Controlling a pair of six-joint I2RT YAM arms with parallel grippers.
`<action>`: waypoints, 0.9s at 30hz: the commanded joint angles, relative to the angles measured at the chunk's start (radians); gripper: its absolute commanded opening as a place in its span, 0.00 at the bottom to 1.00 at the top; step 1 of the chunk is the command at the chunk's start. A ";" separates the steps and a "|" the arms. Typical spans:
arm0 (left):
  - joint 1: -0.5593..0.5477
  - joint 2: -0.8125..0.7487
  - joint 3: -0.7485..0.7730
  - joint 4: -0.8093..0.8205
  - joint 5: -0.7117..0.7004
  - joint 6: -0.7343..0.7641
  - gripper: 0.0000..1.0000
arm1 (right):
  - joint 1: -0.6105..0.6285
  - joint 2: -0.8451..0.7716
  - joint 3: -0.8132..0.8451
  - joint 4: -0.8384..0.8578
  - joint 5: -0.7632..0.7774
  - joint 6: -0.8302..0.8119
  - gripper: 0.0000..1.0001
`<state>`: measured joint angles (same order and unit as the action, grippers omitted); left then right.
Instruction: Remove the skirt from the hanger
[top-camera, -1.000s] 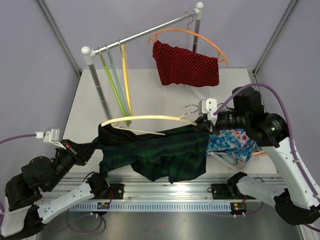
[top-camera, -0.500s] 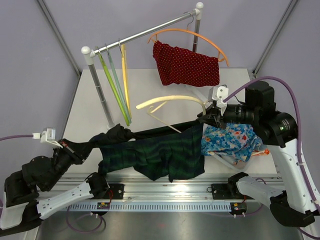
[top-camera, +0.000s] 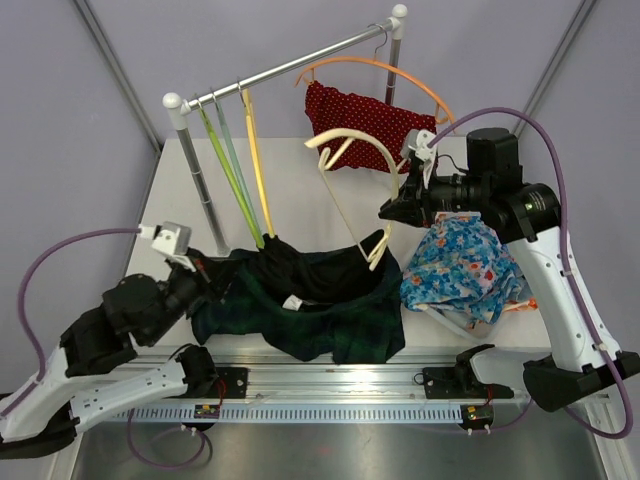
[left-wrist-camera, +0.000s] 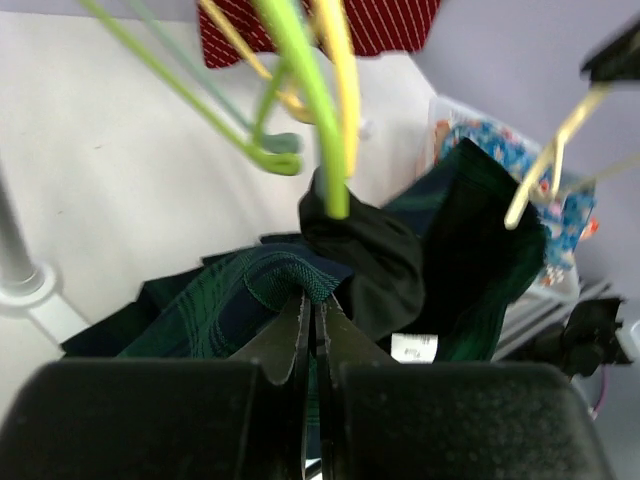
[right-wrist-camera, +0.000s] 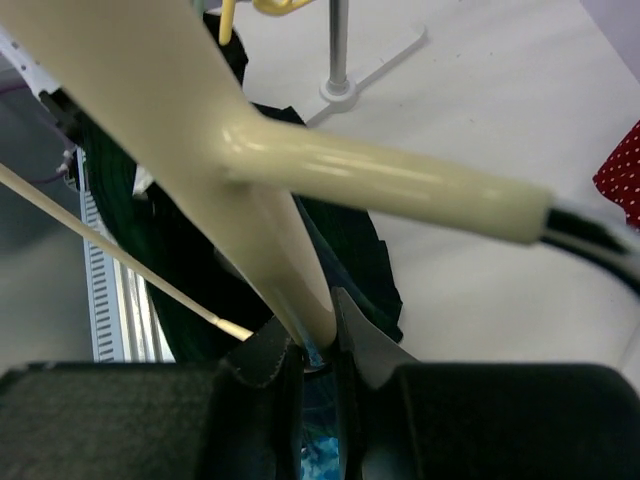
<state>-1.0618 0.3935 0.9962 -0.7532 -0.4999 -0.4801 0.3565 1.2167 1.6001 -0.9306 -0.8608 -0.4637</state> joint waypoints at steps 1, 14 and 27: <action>0.003 0.091 0.007 0.199 0.118 0.116 0.00 | 0.009 0.030 0.113 0.125 -0.052 0.117 0.00; 0.002 0.105 -0.137 0.385 0.106 0.117 0.51 | 0.018 0.052 0.143 0.023 0.331 -0.030 0.00; 0.002 -0.079 0.113 0.089 0.316 0.276 0.99 | 0.035 -0.028 0.022 -0.230 0.577 -0.298 0.00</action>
<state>-1.0615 0.2970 1.0138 -0.6201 -0.2726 -0.2867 0.3714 1.2236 1.6444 -1.1061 -0.3561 -0.6643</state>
